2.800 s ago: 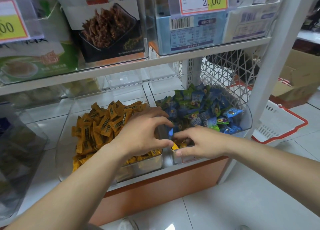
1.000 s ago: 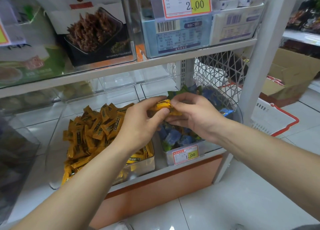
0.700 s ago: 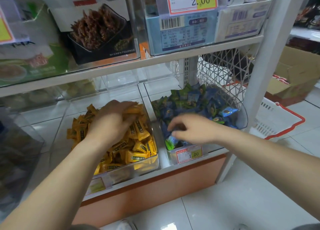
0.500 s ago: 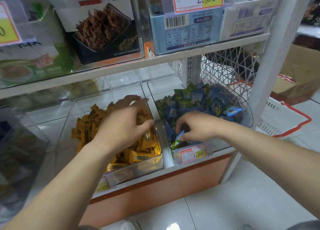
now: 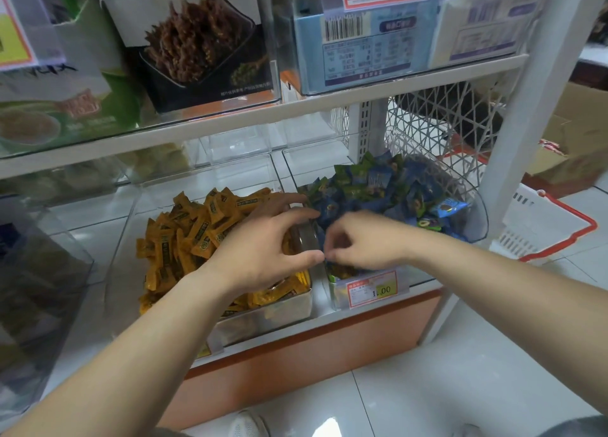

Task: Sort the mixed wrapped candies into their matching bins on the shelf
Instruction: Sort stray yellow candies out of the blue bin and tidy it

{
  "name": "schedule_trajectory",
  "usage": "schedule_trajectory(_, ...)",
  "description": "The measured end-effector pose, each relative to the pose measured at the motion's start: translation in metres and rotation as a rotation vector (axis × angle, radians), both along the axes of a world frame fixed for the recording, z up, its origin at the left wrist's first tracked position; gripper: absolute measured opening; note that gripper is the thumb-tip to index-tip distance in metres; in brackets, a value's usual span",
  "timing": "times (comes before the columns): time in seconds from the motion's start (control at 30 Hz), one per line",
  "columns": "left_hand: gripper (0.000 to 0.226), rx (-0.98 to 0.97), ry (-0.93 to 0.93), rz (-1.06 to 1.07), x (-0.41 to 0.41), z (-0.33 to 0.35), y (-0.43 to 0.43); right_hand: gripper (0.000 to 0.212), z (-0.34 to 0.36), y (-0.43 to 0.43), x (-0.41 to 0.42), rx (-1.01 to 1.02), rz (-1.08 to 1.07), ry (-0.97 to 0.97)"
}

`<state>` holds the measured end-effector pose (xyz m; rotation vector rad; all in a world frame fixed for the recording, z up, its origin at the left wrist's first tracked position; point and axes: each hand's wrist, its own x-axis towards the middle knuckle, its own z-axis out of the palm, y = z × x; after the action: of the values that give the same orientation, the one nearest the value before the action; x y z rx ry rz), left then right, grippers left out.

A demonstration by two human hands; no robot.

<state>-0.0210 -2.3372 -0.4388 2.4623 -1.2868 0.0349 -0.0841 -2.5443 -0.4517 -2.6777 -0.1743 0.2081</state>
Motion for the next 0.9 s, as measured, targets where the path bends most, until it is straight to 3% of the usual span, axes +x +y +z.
schedule_trajectory(0.1,0.073,-0.005,0.004,0.000,0.000,0.000,0.000,0.023,-0.013,0.005,0.001,-0.150,0.009,0.165)
schedule_trajectory(0.23,0.070,-0.011,0.010,-0.006,-0.001,0.000,0.001,0.037,-0.012,0.008,0.009,-0.258,-0.049,0.121)
schedule_trajectory(0.4,0.066,-0.025,0.016,-0.014,-0.002,0.000,0.002,0.039,-0.015,0.013,0.017,-0.284,0.022,0.301)
schedule_trajectory(0.53,0.063,-0.026,0.021,-0.019,-0.001,-0.001,0.003,0.055,-0.019,0.012,0.025,-0.317,0.022,0.443)
schedule_trajectory(0.63,0.065,-0.035,0.032,-0.021,-0.002,-0.002,0.004,0.042,-0.025,0.008,0.028,-0.342,0.002,0.408)
schedule_trajectory(0.73,0.066,-0.037,0.044,-0.016,0.000,-0.002,0.005,0.043,-0.030,0.009,0.029,-0.308,-0.010,0.387)
schedule_trajectory(0.83,0.065,-0.042,0.053,-0.020,0.001,-0.003,0.005,0.021,-0.030,0.004,0.026,-0.136,-0.060,0.314)
schedule_trajectory(0.9,0.063,-0.052,0.046,-0.026,0.001,-0.003,0.005,0.023,-0.027,-0.001,0.024,0.002,-0.075,0.286)
